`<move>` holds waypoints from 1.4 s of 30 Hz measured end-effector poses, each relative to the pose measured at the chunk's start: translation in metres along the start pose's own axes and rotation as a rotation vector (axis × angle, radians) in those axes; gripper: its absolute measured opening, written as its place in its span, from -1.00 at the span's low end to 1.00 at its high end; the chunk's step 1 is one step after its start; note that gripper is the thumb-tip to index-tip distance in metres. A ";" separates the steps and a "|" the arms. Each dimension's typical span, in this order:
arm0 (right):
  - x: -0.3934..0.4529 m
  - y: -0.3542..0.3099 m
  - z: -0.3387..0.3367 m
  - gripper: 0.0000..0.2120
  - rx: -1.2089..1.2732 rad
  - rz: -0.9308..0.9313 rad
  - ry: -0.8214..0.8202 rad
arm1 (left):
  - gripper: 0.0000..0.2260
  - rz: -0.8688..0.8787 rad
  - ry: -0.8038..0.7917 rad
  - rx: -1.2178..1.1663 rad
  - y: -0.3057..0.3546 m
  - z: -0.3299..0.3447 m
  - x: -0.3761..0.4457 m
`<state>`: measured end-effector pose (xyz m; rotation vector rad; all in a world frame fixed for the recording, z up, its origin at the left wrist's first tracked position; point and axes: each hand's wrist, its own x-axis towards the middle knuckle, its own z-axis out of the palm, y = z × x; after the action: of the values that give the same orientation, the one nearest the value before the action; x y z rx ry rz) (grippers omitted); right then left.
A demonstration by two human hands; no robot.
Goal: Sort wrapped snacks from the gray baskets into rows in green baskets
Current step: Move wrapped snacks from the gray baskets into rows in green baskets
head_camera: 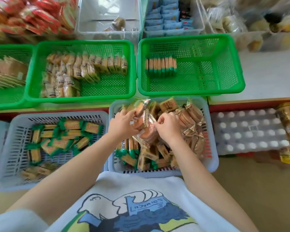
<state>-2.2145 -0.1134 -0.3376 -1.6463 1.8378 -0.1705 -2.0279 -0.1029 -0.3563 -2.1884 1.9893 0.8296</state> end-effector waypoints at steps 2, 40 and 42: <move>0.000 0.006 -0.007 -0.79 0.075 -0.001 -0.031 | -0.26 0.008 0.026 -0.009 0.003 -0.001 0.009; -0.011 -0.111 -0.025 -0.84 0.665 -0.200 0.026 | -0.66 -0.135 -0.136 -1.393 -0.030 -0.088 -0.051; -0.019 -0.137 0.005 -0.94 0.646 -0.156 0.142 | -0.68 -0.100 -0.132 -1.362 -0.041 -0.092 -0.056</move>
<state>-2.0967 -0.1219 -0.2650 -1.3278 1.5200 -0.8704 -1.9594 -0.0828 -0.2659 -2.4578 1.2410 2.7572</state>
